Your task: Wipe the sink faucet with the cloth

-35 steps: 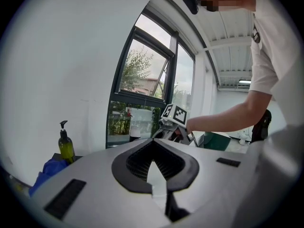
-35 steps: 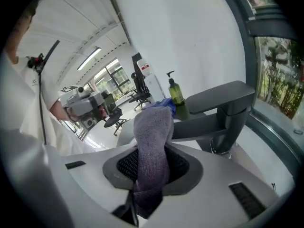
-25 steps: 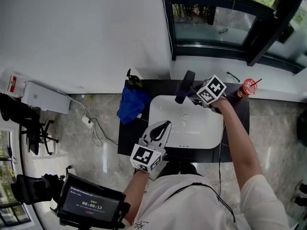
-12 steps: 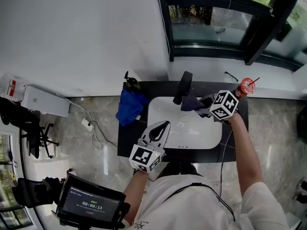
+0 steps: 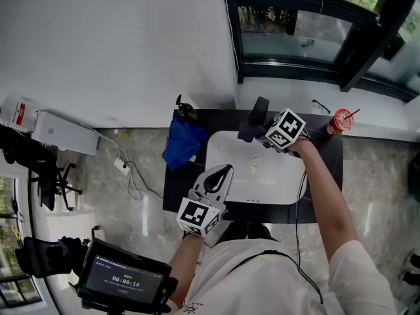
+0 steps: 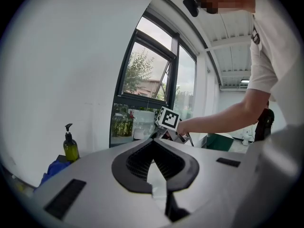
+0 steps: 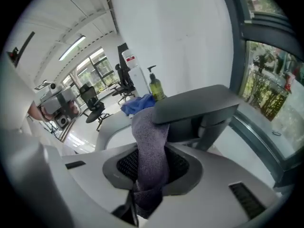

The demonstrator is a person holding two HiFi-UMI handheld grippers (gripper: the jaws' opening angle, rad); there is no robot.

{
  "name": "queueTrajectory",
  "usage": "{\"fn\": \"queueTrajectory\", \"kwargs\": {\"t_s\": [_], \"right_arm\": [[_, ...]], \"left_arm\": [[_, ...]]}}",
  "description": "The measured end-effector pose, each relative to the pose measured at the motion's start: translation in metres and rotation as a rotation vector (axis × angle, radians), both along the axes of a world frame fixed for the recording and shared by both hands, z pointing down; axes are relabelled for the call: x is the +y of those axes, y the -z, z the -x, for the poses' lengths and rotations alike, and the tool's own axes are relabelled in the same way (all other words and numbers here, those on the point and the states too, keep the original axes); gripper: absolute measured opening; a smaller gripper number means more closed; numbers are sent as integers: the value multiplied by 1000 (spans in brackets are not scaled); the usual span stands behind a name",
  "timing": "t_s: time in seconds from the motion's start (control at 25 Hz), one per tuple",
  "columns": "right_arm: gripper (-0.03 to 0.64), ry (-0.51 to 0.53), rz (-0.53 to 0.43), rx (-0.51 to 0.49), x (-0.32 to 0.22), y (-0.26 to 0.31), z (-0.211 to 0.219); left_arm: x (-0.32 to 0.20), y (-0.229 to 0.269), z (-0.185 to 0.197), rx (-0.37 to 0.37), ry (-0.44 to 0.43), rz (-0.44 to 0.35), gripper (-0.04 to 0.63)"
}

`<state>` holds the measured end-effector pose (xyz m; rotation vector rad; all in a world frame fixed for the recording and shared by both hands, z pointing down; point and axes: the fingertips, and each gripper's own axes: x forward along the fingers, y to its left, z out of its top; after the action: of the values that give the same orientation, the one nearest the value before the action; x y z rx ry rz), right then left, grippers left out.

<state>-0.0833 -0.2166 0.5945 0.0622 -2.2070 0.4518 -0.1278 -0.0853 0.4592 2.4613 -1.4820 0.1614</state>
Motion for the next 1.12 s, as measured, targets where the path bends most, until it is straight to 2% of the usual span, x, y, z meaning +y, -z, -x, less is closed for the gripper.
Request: {"fn": "queueTrajectory", "kwargs": {"t_s": [0.16, 0.36, 0.48, 0.64, 0.84, 0.96, 1.12], "right_arm": [[100, -158, -75, -19, -39, 5, -21], [100, -333, -80, -75, -47, -1, -72], [100, -394, -81, -44, -45, -18, -100], [100, -387, -107, 90, -46, -54, -112], [100, -315, -101, 253, -55, -89, -94], [100, -291, -106, 248, -60, -86, -79], [100, -258, -145, 152, -61, -68, -63]], "left_arm": [[2, -1, -1, 3, 0, 3, 0], [0, 2, -5, 5, -11, 3, 0], [-1, 4, -9, 7, -17, 0, 0], [2, 2, -9, 4, -16, 11, 0], [5, -2, -2, -2, 7, 27, 0], [7, -4, 3, -5, 21, 35, 0], [11, -5, 5, -4, 27, 38, 0]]}}
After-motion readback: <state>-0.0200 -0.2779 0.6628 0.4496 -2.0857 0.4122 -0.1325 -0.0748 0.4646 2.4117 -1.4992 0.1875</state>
